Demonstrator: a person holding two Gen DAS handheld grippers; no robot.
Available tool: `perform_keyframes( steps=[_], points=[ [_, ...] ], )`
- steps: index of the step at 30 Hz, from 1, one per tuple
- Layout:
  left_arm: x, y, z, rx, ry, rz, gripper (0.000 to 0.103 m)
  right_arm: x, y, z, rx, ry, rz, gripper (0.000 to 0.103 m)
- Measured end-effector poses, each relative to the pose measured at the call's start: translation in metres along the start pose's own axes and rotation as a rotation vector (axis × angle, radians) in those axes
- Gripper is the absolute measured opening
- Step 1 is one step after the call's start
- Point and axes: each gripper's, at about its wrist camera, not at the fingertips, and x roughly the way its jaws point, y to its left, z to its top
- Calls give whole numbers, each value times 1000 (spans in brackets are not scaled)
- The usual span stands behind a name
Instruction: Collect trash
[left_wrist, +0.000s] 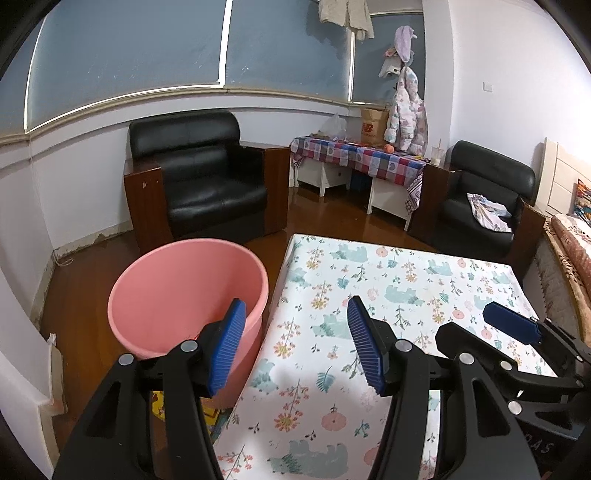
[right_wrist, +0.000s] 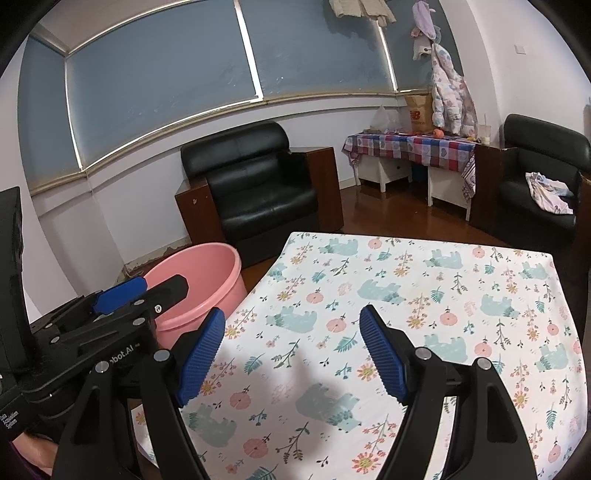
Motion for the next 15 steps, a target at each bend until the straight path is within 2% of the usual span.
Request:
perform_keyframes(
  steps=[15],
  points=[
    [14,-22,15,39,-2,-36,58,-2,-19,13,29,-17,-49,74]
  ],
)
